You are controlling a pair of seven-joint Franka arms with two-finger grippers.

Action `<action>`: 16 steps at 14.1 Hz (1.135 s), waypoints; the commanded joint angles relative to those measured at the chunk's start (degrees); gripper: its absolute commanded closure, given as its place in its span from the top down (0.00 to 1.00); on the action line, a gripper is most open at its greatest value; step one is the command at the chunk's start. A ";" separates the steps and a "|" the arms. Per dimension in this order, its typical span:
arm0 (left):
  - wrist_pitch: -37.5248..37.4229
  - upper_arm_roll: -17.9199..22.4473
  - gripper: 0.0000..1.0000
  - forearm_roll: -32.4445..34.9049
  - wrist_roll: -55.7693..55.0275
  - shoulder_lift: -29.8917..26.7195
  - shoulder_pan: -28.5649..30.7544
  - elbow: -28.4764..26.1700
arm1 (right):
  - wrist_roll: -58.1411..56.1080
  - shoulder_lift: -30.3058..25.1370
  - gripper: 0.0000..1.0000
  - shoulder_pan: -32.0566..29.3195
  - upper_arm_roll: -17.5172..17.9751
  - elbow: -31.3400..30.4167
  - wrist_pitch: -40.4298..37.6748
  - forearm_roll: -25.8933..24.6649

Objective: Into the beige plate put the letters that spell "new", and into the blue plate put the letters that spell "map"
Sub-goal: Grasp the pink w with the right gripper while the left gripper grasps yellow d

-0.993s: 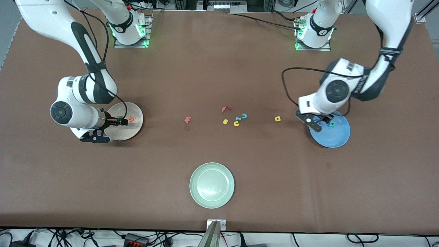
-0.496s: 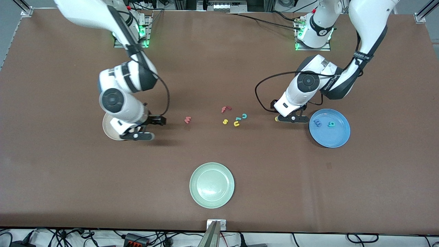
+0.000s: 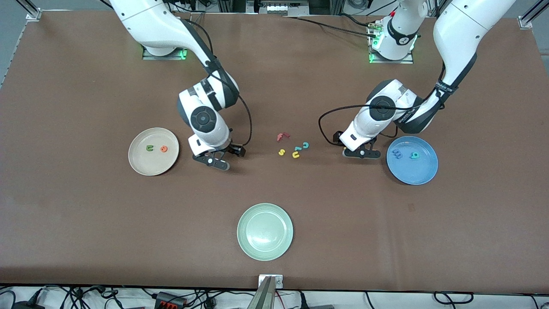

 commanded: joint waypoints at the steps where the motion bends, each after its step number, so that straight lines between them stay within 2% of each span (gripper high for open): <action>1: 2.61 0.15 0.65 3.81 -0.88 1.74 0.57 -0.22 | 3.68 1.77 0.95 1.33 -0.49 1.40 1.95 1.03; 2: 3.32 0.41 0.60 3.81 -0.88 2.36 0.57 -0.22 | 3.69 2.13 0.88 1.68 -0.49 1.31 2.04 1.03; 6: 3.68 0.50 0.57 3.81 -0.97 3.41 0.48 0.04 | 3.69 2.13 0.59 1.86 -0.49 0.88 1.69 1.03; 7: 4.38 0.50 0.52 3.81 -0.97 3.77 0.39 0.04 | 3.69 2.13 0.54 1.86 -0.31 0.61 1.60 1.03; 9: 5.35 0.59 0.34 3.81 -0.97 4.30 0.39 0.04 | 3.60 2.22 0.43 1.94 -0.31 -0.17 1.51 1.03; 10: 5.35 0.59 0.21 3.81 -0.97 4.39 0.48 0.04 | 3.60 2.13 0.38 2.03 -0.31 -0.44 1.51 1.03; 12: 5.26 0.59 0.09 3.81 -0.62 4.13 0.56 0.13 | 3.42 2.13 0.20 1.95 -0.31 -0.53 1.43 1.03; 13: 5.09 0.59 0.06 3.90 -0.36 3.86 0.83 0.13 | 3.25 2.13 0.12 1.94 -0.31 -0.44 1.43 1.03; 14: 4.39 0.50 0.06 3.90 -0.27 3.08 1.61 0.13 | 3.07 1.87 0.09 1.77 -0.31 -0.44 1.34 1.03; 16: -0.95 -0.29 0.06 4.16 -0.18 -0.69 2.15 0.56 | 2.46 -0.05 0.06 1.33 -0.31 -0.09 0.21 1.03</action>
